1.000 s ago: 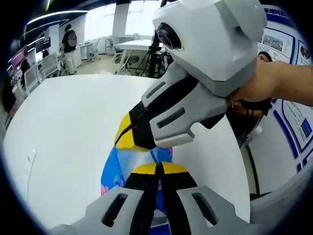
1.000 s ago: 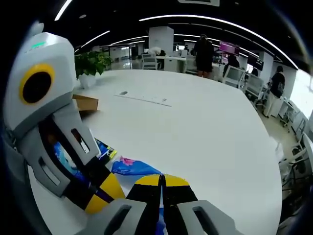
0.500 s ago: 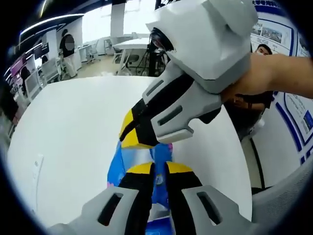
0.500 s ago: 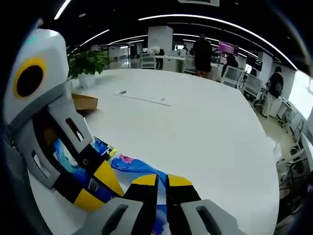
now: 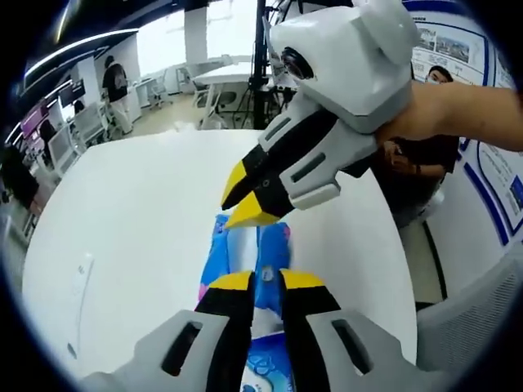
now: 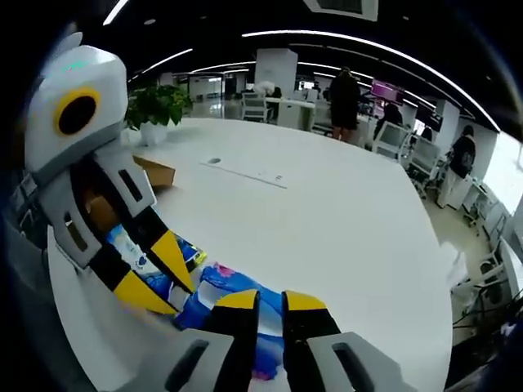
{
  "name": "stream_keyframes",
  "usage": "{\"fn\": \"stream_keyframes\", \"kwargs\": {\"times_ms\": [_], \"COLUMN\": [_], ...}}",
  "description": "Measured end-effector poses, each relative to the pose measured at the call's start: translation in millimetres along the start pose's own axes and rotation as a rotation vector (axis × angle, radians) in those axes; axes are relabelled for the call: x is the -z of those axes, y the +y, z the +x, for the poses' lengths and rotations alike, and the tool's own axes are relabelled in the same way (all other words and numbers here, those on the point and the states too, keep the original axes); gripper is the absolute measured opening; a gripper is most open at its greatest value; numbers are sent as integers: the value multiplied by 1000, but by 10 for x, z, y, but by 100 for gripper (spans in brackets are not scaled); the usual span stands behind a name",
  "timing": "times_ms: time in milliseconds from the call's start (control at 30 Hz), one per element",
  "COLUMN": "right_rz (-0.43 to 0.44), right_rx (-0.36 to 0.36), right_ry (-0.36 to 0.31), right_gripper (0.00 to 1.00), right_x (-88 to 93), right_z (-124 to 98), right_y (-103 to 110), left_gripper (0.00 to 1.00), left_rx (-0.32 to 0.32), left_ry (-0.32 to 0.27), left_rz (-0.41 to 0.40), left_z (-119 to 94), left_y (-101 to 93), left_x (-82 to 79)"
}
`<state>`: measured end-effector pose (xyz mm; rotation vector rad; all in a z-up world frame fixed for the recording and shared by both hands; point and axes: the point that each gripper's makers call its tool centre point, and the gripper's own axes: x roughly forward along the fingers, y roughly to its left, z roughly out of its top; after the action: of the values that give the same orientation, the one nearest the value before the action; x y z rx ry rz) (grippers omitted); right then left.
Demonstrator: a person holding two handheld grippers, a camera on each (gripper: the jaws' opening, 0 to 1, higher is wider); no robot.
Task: Operate the shoe box by opening the lid, removing the specified soft item, and placing it in the target area until the item is outside and the box remains undamaged.
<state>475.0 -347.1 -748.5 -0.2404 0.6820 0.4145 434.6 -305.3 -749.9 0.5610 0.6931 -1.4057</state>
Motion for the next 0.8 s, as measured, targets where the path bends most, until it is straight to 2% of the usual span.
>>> {"fn": "stream_keyframes", "kwargs": {"times_ms": [400,800], "right_rz": [-54,-92], "right_rx": [-19,-48], "right_ry": [5,3], "right_gripper": [13,22], "right_x": [-36,-103], "right_z": [-166,-345], "right_y": [74,277], "left_gripper": [16,26], "left_rx": [-32,-63], "left_ry": [-12,-31], "left_rz": [-23,-48], "left_z": [-365,-728], "left_y": [21,-6], "left_x": [124,322]}}
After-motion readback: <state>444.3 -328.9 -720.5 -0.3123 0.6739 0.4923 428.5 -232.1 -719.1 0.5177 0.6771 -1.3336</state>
